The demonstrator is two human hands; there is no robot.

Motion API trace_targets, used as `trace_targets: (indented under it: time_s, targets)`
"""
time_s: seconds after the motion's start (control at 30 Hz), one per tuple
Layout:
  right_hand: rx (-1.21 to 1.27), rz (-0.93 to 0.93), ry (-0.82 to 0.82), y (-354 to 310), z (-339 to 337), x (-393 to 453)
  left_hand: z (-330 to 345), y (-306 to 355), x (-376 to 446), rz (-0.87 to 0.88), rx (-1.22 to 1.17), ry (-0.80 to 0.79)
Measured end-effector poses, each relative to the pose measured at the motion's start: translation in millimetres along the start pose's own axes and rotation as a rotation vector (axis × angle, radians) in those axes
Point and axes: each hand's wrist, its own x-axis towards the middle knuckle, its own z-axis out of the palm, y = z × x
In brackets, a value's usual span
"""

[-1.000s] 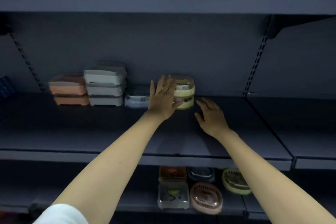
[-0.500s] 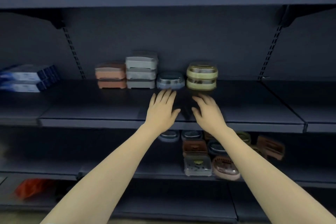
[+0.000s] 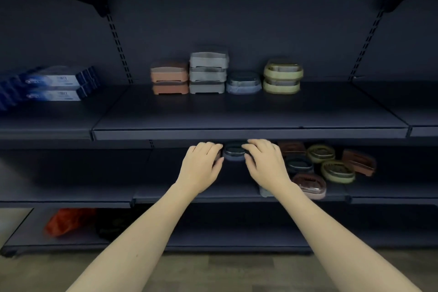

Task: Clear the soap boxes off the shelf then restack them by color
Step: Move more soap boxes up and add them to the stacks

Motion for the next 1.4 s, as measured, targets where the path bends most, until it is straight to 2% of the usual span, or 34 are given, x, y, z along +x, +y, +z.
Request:
trace_targets:
  time_s: [0.23, 0.37, 0.7, 0.9, 1.1, 1.23, 1.4]
  targets:
    - [-0.039, -0.025, -0.124, -5, 45, -13, 39, -34, -23, -0.073, 0.034, -0.22]
    - [-0.077, -0.011, -0.18, 4, 81, -4, 67, -61, -28, -0.124, 0.046, -0.287]
    - [-0.136, 0.017, -0.3, 39, 201, 30, 166, -134, -21, -0.159, 0.085, -0.303]
    - [-0.148, 0.016, -0.376, 69, 254, 44, 229, -160, -2, -0.265, 0.066, -0.297]
    - [-0.135, -0.019, -0.348, 104, 304, 50, 294, -179, 14, -0.179, 0.024, -0.205]
    - [-0.219, 0.025, -0.429, 132, 332, 59, 329, -186, 30, -0.183, 0.072, -0.315]
    - [-0.28, 0.056, -0.496, 155, 351, 73, 356, -197, 41, -0.251, 0.069, -0.371]
